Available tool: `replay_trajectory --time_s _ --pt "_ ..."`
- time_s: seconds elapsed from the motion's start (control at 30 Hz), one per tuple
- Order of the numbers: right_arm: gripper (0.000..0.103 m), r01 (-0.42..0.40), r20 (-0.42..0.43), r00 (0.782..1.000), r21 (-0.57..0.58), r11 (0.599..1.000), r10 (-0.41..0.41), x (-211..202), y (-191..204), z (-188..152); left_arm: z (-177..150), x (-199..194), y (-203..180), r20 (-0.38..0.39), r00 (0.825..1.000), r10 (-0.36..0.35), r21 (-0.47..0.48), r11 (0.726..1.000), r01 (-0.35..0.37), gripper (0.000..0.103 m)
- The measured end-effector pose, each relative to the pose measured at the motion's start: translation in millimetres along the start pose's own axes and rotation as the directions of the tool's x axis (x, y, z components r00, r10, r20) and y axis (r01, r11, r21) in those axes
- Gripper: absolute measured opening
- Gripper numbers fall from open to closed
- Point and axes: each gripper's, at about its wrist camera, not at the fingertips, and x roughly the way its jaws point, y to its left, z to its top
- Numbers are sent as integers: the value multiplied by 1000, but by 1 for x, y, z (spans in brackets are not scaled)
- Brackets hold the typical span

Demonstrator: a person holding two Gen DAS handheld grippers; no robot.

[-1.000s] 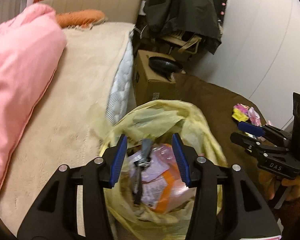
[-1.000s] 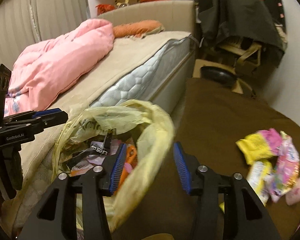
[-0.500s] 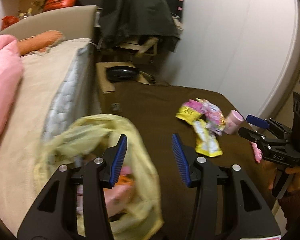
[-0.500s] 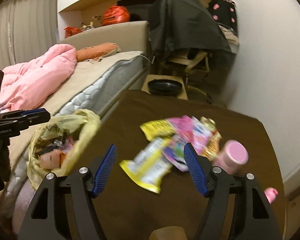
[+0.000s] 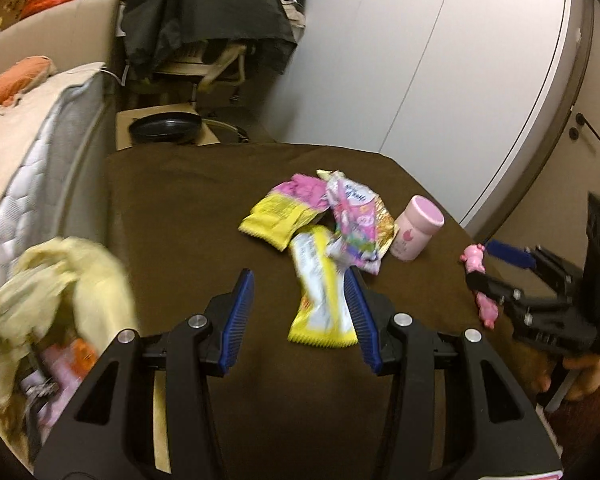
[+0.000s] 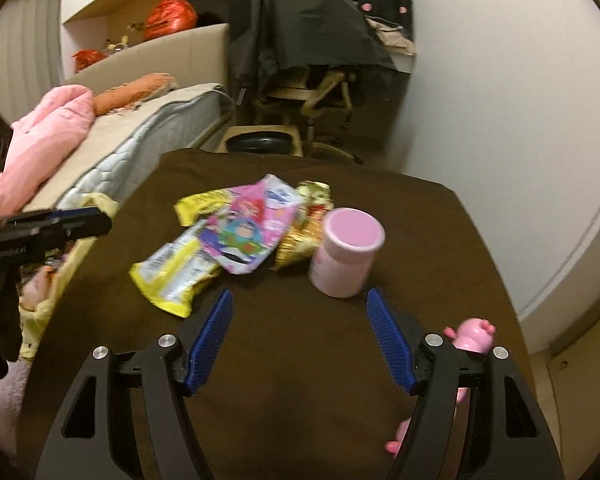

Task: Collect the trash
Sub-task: 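Move both open tools back over the candy wrappers on the table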

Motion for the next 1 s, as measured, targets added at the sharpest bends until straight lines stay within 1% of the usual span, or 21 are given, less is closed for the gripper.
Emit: replay_trajectory --time_s 0.1,0.2,0.27,0.37,0.4,0.47,0.5,0.57,0.63,0.7,0.77,0.8,0.83,0.93,1.0 --pt "65 22 0 1000 15 1000 -22 3 -11 -2 15 23 -11 -5 1000 -4 31 1000 4 44" --pt "65 68 -16 998 23 997 -67 6 -22 -3 34 47 -21 17 999 30 99 995 -32 44" --pt "65 28 -16 999 38 999 -27 8 -26 -2 44 61 -17 13 998 61 111 992 -62 44" --pt "65 -37 -6 999 82 996 38 10 -27 3 55 82 -2 -14 996 93 84 992 -91 44" --pt "66 -62 -1 998 96 993 63 11 -25 6 57 84 6 -11 994 109 61 992 -108 44" --pt "65 -133 9 991 124 983 133 19 -14 15 57 80 20 2 994 107 5 994 -107 44" --pt "65 -147 10 989 130 981 147 22 -8 20 55 76 29 3 995 102 -26 994 -102 44" --pt "65 -170 8 985 142 975 171 38 9 33 51 72 38 -2 994 113 -45 993 -113 44" --pt "65 -182 7 983 160 970 183 54 23 45 44 68 45 -12 990 142 -40 989 -142 44" --pt "64 -190 11 981 181 965 192 68 33 55 39 65 50 -22 988 150 -37 988 -151 44" --pt "64 -171 7 985 190 967 173 83 40 64 34 61 56 -24 988 151 -38 988 -152 45" --pt "64 -134 -18 990 176 975 139 94 45 68 32 58 58 -21 988 155 -36 987 -156 45" --pt "64 -114 -38 992 164 980 122 100 47 70 31 56 60 -18 987 158 -36 987 -159 45" --pt "64 -71 -95 992 126 990 84 115 54 66 27 48 65 -12 989 147 -45 988 -147 44" --pt "64 -66 -97 992 120 991 78 116 54 58 23 42 68 -7 990 138 -50 989 -138 44"
